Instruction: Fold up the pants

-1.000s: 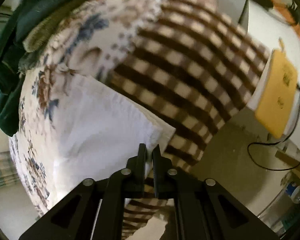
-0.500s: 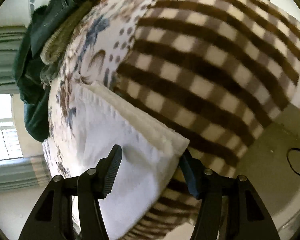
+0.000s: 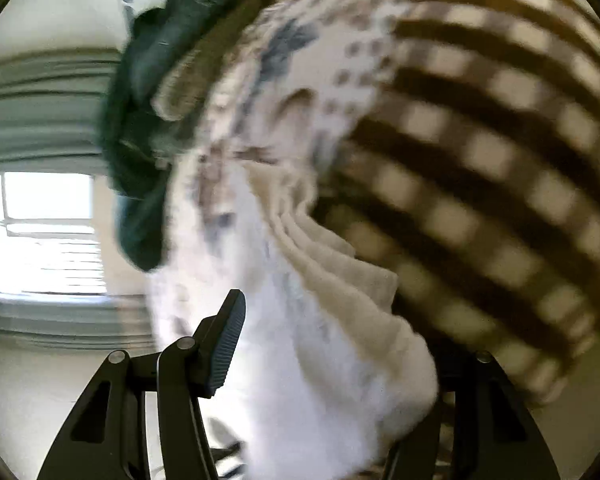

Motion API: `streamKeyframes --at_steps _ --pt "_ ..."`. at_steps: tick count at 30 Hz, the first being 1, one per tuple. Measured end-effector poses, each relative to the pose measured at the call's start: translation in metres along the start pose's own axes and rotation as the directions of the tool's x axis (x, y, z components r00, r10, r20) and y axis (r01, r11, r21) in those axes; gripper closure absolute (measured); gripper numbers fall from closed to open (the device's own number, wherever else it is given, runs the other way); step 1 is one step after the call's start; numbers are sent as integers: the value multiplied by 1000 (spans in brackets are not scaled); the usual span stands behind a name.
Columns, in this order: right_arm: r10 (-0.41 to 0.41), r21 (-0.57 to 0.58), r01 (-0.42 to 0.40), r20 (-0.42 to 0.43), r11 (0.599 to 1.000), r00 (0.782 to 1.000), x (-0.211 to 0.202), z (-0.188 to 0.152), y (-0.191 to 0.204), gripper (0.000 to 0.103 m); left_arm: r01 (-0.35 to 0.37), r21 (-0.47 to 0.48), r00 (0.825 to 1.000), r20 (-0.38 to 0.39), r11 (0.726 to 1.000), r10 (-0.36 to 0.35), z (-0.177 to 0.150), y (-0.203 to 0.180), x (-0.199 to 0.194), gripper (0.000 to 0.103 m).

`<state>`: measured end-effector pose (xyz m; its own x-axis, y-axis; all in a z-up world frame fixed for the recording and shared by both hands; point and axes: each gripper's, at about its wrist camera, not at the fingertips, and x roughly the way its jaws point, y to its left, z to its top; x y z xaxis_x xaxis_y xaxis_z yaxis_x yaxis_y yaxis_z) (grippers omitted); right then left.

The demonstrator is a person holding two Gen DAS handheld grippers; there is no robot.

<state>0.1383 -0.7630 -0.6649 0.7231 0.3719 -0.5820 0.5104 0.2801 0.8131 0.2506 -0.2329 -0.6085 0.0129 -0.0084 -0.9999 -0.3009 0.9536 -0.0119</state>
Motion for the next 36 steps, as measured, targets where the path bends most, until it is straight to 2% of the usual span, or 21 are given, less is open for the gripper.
streamKeyframes --at_steps 1,3,4,5,6,8,11,14,17,20,23,27,32,33,36 --pt "1 -6 -1 -7 1000 1000 5 0 2 43 -1 -3 1000 2 1000 1 10 5 -1 0" --pt "-35 -25 35 -19 999 999 21 -3 4 43 -4 -12 1000 10 1000 4 8 6 0 0" --pt "-54 -36 53 -26 998 998 29 -5 5 47 -5 -15 1000 13 1000 5 16 9 1 0" --pt "-89 -49 88 -15 995 996 32 -6 10 78 -6 -16 1000 15 1000 6 11 12 -2 0" --pt "-143 -52 143 1 988 990 33 -6 10 93 -6 -17 1000 15 1000 6 14 19 -9 0" --pt "-166 -38 167 37 985 985 25 -5 15 94 -1 -12 1000 4 1000 1 16 20 -12 0" --pt "-169 -85 173 52 981 984 20 -3 35 94 23 -13 999 -24 1000 -24 19 23 -17 0" --pt "-181 -110 185 50 977 982 19 -9 56 94 67 -19 997 -29 998 -67 23 27 -25 0" --pt "-182 -164 192 73 968 981 9 -26 96 94 127 -16 991 -31 992 -127 25 34 -37 0" --pt "-175 -261 192 88 946 981 5 -64 154 94 146 -2 989 1 989 -146 25 46 -58 0" --pt "-168 -330 185 82 925 982 6 -106 197 94 167 -2 986 26 986 -167 29 65 -78 0" --pt "-194 -444 185 25 877 981 47 -187 244 94 187 -49 981 58 981 -184 32 108 -103 0" --pt "-253 -515 177 -80 839 964 130 -280 256 94 168 -108 984 86 980 -159 35 176 -112 0" --pt "-275 -535 181 -100 825 956 150 -305 253 94 164 -129 984 87 978 -153 37 195 -109 0" --pt "-337 -604 196 -128 772 933 199 -349 249 94 150 -180 987 82 972 -137 37 239 -105 0"
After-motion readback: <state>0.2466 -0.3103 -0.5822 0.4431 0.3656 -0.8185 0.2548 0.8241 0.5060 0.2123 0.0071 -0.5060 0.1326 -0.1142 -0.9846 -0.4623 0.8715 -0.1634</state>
